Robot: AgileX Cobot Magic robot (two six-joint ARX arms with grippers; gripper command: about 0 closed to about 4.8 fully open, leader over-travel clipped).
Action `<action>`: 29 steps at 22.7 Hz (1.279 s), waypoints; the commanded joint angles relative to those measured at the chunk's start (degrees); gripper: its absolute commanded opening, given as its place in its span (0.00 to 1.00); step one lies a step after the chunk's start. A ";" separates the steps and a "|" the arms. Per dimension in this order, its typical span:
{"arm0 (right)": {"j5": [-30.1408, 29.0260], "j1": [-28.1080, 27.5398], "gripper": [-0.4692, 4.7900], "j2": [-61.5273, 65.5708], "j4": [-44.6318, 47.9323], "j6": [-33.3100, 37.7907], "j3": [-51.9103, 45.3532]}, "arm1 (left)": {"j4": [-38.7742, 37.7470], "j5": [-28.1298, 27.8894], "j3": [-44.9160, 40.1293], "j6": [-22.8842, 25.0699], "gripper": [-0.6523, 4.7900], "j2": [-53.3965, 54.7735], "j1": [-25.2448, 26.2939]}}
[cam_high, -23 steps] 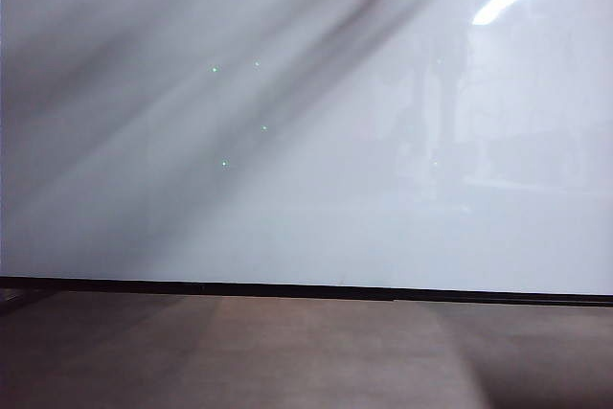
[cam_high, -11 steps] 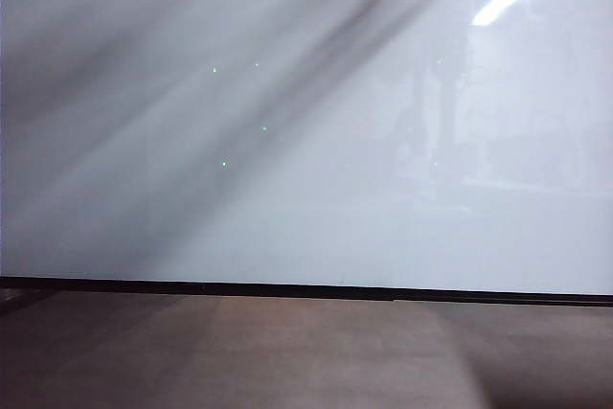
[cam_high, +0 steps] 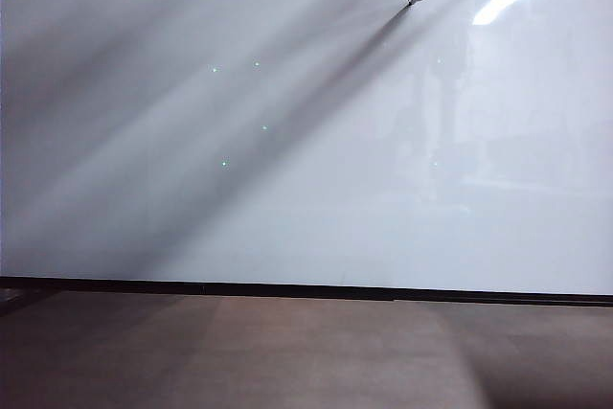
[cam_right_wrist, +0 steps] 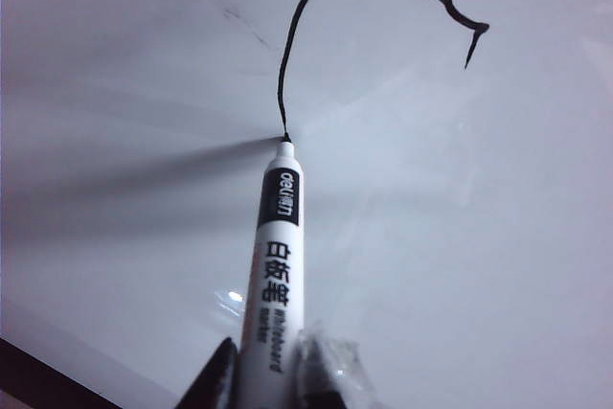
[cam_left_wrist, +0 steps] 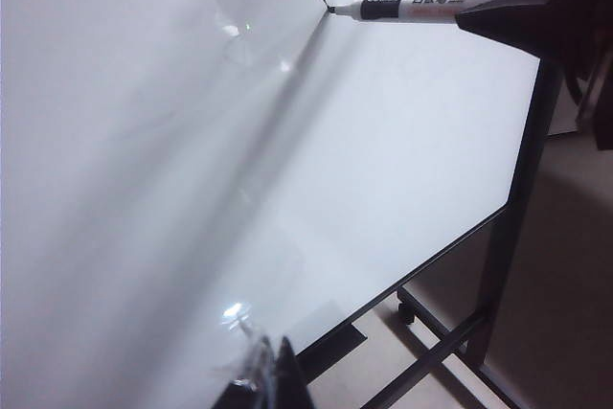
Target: Reach to the right to find the marker pen, pick it up, and write the number 0 on the whiteboard.
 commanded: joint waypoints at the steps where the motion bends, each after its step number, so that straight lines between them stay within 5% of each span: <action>1: 0.42 -0.22 0.09 -0.26 2.12 -0.15 0.37 | 0.11 0.20 0.26 -0.37 0.11 -0.31 -0.09; 29: 0.48 -4.59 0.09 -2.73 -1.99 -0.52 0.37 | -0.02 0.22 0.26 -0.37 0.11 -0.48 -0.09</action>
